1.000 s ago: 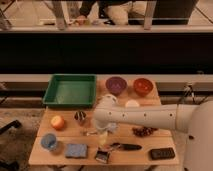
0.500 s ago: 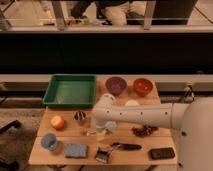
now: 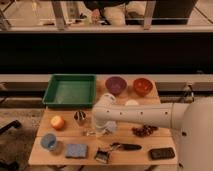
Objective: Place fork in tray
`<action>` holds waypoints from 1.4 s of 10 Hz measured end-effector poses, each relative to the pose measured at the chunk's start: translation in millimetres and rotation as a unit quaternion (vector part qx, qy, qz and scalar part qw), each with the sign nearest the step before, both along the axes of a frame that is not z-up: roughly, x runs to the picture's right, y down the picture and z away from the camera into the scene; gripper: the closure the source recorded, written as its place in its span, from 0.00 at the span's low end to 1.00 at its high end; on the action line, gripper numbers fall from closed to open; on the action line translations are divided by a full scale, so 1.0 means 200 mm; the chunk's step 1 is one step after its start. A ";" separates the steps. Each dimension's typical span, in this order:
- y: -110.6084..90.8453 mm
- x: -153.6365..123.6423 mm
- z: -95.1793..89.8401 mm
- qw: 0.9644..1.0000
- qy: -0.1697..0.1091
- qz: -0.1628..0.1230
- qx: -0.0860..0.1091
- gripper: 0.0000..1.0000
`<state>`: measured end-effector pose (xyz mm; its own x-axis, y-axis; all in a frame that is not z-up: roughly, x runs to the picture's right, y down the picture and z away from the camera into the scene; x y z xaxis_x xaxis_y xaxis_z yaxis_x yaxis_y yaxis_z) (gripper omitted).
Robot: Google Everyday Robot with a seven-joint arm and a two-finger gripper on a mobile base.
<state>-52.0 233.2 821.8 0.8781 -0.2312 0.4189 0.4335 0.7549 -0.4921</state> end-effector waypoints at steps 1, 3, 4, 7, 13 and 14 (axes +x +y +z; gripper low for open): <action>0.00 0.00 0.00 1.000 0.000 0.000 0.000 0.79; -0.01 -0.01 0.02 1.000 -0.003 0.000 -0.002 0.87; -0.01 -0.02 0.03 1.000 -0.004 -0.001 -0.002 0.97; -0.02 -0.02 0.03 1.000 -0.004 -0.003 -0.001 1.00; 0.00 -0.06 -0.18 0.995 0.077 0.058 -0.027 1.00; -0.01 -0.09 -0.20 0.991 0.102 0.082 -0.029 1.00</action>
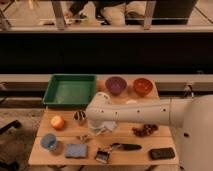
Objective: Place fork in tray
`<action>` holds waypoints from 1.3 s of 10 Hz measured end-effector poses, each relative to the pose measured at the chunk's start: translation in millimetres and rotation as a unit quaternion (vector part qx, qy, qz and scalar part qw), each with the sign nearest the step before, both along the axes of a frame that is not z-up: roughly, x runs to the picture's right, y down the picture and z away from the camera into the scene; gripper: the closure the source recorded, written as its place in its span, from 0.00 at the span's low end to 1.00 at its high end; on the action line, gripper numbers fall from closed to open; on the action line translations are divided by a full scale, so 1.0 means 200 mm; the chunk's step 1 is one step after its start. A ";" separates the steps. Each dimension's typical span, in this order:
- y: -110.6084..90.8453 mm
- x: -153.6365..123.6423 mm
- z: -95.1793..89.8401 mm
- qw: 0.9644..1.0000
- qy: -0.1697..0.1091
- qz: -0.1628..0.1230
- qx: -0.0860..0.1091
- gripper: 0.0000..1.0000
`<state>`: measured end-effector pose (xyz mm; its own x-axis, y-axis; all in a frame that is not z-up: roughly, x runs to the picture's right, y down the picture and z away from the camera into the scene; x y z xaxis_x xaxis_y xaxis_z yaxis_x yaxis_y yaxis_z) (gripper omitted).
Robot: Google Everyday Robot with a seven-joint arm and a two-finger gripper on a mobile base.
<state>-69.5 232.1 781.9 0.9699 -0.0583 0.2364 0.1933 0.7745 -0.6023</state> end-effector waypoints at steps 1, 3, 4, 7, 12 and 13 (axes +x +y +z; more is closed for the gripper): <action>-0.01 0.00 0.00 1.000 0.012 0.008 0.002 1.00; -0.08 -0.01 -0.04 0.999 0.028 0.027 0.012 1.00; -0.12 -0.01 -0.05 0.999 0.030 0.030 0.017 1.00; -0.26 -0.04 -0.19 0.998 0.033 0.033 0.034 1.00; -0.53 -0.32 -0.43 0.994 -0.043 -0.016 0.097 1.00; -0.58 -0.36 -0.41 0.992 -0.061 -0.034 0.109 1.00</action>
<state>-141.1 116.3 699.0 0.9272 -0.1847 0.3259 0.3100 0.8668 -0.3906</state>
